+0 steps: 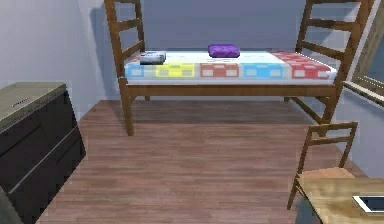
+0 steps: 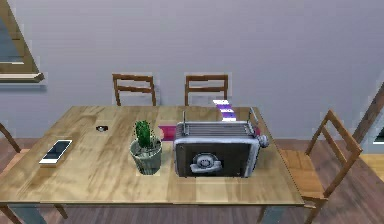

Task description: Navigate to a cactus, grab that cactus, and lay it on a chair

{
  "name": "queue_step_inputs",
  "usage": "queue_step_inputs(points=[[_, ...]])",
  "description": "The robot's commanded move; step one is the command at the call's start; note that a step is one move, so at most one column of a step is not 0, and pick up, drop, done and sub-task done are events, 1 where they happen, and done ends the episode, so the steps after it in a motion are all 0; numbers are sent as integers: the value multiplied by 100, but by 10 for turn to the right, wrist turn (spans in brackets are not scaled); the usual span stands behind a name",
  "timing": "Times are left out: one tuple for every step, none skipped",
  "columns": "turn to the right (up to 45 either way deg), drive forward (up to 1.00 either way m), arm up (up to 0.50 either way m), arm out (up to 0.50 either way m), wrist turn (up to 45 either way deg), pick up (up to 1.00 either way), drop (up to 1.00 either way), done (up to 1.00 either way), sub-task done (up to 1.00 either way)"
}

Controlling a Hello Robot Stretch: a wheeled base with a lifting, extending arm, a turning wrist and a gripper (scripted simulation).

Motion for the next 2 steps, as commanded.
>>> queue_step_inputs(points=[[-90, 0, 0, 0, 0, 0, 0, 0, 0], [0, 0, 50, 0, 0, 0, 0, 0, 0]])
